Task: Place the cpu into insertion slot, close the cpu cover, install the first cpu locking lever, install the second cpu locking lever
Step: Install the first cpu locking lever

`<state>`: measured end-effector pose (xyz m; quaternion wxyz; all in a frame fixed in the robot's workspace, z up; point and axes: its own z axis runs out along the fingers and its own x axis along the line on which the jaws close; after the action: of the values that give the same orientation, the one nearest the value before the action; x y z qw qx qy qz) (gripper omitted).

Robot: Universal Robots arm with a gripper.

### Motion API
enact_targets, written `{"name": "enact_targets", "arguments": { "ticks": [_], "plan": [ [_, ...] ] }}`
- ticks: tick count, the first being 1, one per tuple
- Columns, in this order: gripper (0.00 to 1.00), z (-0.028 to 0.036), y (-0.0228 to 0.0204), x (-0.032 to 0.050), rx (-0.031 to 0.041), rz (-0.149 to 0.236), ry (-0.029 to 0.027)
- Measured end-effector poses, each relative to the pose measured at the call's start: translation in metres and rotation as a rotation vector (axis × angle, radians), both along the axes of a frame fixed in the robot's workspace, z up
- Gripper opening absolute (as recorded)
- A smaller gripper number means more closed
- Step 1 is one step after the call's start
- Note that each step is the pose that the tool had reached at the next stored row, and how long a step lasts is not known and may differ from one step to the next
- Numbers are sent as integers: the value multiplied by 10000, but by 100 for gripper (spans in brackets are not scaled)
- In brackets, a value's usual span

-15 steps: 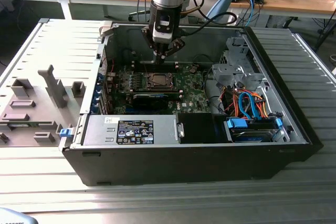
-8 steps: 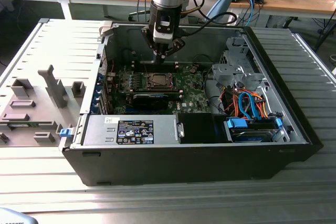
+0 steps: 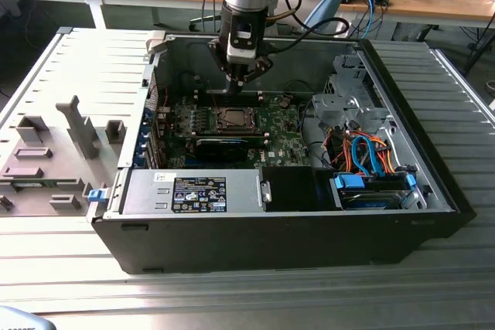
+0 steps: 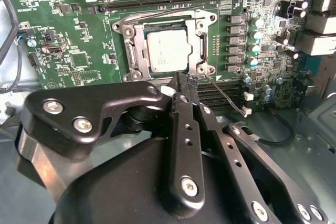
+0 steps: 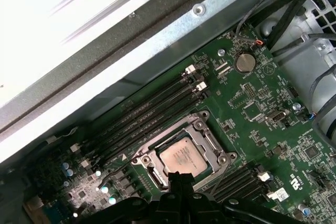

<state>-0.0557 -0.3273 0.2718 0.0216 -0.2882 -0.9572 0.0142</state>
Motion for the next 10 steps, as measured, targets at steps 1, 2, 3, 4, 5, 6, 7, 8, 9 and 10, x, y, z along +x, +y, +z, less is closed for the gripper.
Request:
{"name": "enact_targets", "arguments": {
  "ticks": [1,2,3,4,5,6,7,8,9,10],
  "plan": [
    [11,0,0,0,1,22,0],
    [11,0,0,0,3,54,0],
    [11,0,0,0,3,76,0],
    [11,0,0,0,4,96,0],
    [11,0,0,0,5,122,0],
    [11,0,0,0,5,144,0],
    [11,0,0,0,6,169,0],
    [11,0,0,0,7,191,0],
    [11,0,0,0,7,214,0],
    [11,0,0,0,9,234,0]
  ]
}}
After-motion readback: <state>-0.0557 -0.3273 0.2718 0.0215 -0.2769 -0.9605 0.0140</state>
